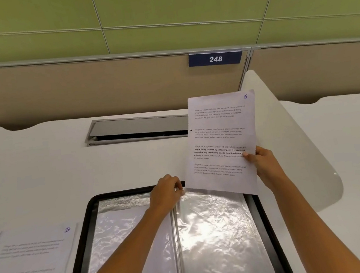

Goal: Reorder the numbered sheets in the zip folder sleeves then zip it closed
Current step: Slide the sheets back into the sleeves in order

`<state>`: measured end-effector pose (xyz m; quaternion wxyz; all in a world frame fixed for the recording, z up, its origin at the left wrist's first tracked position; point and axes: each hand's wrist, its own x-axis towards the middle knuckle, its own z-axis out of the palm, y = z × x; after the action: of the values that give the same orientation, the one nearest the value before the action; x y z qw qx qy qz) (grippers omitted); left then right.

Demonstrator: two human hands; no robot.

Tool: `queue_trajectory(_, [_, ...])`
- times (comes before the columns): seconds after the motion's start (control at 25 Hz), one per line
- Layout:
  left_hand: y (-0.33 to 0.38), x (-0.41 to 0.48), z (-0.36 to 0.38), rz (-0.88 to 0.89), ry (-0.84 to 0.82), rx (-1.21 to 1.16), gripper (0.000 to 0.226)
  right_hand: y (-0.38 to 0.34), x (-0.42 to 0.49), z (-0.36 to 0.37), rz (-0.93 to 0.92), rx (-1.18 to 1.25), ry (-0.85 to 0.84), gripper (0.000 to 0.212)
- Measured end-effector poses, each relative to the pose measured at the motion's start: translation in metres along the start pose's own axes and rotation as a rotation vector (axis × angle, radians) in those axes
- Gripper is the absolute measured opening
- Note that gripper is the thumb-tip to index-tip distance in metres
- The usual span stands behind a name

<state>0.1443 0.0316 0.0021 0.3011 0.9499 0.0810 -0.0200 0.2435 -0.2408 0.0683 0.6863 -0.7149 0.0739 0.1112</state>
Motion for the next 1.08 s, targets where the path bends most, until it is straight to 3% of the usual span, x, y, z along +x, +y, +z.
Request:
queue_trajectory(0.24, [-0.003, 0.004, 0.003, 0.15, 0.025, 0.114, 0.013, -0.003, 0.015, 0.01, -0.025, 0.024, -0.066, 0.023])
queue_trajectory(0.52, [-0.011, -0.014, 0.006, 0.24, 0.284, 0.154, 0.009, -0.015, 0.035, 0.019, -0.029, -0.014, -0.123, 0.026])
queue_trajectory(1.08, [-0.011, -0.02, 0.01, 0.236, 0.31, 0.11, 0.008, -0.039, 0.078, 0.054, -0.014, -0.291, -0.389, 0.02])
